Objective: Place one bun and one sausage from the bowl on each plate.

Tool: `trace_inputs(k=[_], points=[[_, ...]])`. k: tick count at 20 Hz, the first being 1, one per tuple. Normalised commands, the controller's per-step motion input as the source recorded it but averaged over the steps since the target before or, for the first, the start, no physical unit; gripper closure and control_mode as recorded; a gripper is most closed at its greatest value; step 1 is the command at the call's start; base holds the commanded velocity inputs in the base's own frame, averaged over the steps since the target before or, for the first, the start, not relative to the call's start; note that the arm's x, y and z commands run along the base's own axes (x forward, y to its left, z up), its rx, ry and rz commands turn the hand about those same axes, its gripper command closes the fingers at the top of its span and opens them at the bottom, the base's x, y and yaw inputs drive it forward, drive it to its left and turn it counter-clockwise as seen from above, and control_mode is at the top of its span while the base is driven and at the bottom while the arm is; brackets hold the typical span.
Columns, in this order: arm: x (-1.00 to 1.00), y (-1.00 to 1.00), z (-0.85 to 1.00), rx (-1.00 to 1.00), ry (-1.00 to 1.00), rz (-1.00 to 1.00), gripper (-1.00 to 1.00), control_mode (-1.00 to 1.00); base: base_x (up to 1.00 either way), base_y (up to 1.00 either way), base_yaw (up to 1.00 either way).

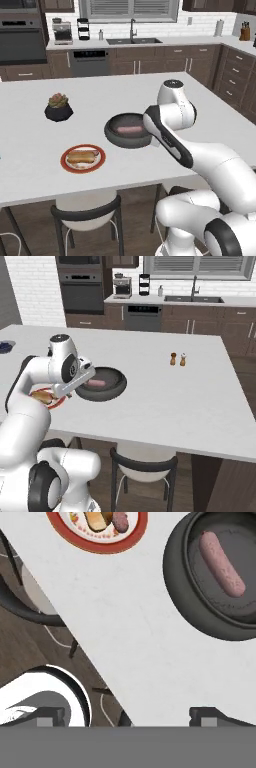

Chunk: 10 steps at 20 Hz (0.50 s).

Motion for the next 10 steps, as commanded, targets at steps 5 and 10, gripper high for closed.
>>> trace_inputs(k=[5, 10], points=[[0.60, 0.03, 0.05, 0.00, 0.08, 0.06, -1.00, -1.00, 0.40, 0.00, 0.06], [1.00, 0.20, -0.12, 0.00, 0.12, 0.04, -1.00, -1.00, 0.00, 0.00, 0.00]])
